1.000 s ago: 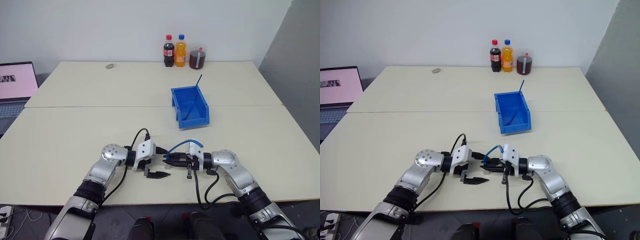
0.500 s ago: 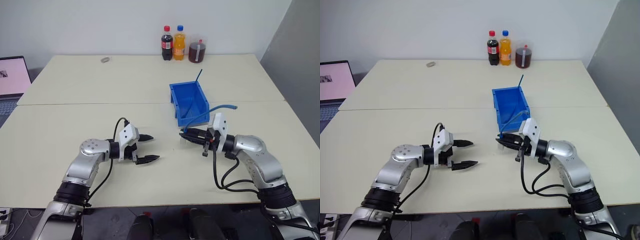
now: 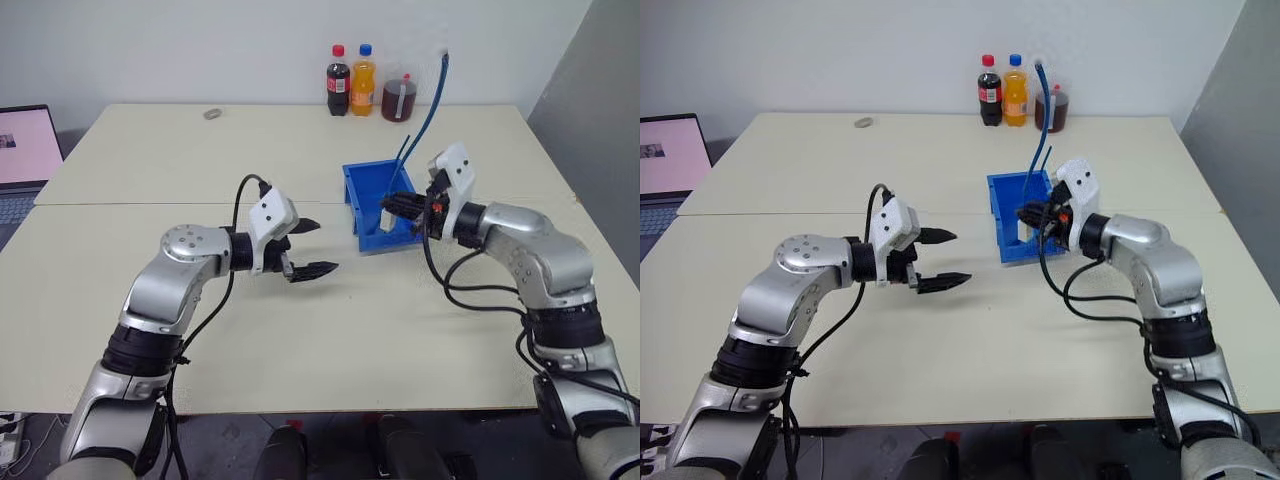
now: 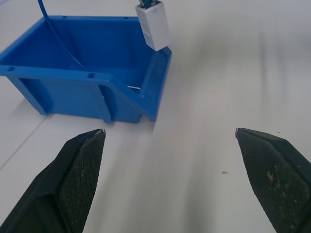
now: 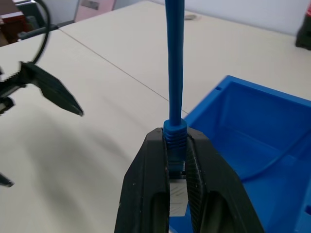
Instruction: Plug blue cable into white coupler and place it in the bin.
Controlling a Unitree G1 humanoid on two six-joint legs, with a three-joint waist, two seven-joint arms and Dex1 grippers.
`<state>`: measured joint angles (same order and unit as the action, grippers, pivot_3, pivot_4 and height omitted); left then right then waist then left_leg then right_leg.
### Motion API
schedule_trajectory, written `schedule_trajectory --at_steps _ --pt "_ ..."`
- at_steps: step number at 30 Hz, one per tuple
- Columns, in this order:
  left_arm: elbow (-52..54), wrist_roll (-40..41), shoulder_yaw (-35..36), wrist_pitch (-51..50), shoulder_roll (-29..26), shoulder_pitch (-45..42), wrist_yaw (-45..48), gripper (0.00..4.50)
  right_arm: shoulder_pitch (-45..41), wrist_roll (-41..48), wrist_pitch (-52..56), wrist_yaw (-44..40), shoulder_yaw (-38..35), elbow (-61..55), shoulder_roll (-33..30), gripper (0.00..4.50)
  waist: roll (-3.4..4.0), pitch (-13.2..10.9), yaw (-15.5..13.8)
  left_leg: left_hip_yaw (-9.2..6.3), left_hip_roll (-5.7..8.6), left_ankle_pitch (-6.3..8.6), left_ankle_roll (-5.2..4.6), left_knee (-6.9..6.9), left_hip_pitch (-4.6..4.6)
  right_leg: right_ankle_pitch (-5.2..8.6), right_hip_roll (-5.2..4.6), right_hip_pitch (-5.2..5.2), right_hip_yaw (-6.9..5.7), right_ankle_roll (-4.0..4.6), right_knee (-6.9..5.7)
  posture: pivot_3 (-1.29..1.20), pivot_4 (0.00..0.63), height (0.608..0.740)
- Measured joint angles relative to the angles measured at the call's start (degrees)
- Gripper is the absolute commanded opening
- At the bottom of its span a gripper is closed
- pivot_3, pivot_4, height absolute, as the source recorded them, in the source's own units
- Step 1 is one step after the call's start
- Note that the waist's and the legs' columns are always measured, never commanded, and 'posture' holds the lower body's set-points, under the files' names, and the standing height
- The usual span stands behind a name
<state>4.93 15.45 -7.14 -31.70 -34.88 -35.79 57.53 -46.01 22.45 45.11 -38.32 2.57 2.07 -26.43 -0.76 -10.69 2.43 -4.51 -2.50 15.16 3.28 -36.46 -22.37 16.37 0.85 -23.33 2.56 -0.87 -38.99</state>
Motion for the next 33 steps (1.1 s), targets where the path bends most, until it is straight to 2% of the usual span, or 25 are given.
schedule_trajectory --at_steps 11,24,33 --pt "-0.4 -2.2 -1.0 -3.3 0.5 -6.0 -4.3 4.50 -10.2 -1.1 4.2 -1.7 0.5 17.0 2.0 0.16 0.01 0.0 -0.1 0.01 0.02 -0.01 0.02 -0.18 -0.36 -0.02 -0.05 -0.23 -0.05 0.03 -0.04 0.00 0.150 0.740" --pt "0.0 -2.4 -1.6 -3.8 1.7 -7.1 -6.0 4.50 -20.8 -3.7 3.9 -0.3 -1.5 40.4 5.3 0.16 0.03 0.0 -0.1 0.04 0.06 -0.02 0.04 -0.32 -0.45 -0.03 -0.11 -0.28 -0.07 0.05 -0.11 0.00 0.150 0.740" --pt "0.0 -2.9 -1.7 -2.8 2.1 -7.2 -6.9 4.50 -24.8 -5.9 3.2 -1.2 -1.5 50.8 5.4 0.16 0.04 0.0 -0.1 0.07 0.06 -0.06 0.12 -0.34 -0.46 -0.04 -0.12 -0.28 -0.07 0.06 -0.14 0.00 0.150 0.740"
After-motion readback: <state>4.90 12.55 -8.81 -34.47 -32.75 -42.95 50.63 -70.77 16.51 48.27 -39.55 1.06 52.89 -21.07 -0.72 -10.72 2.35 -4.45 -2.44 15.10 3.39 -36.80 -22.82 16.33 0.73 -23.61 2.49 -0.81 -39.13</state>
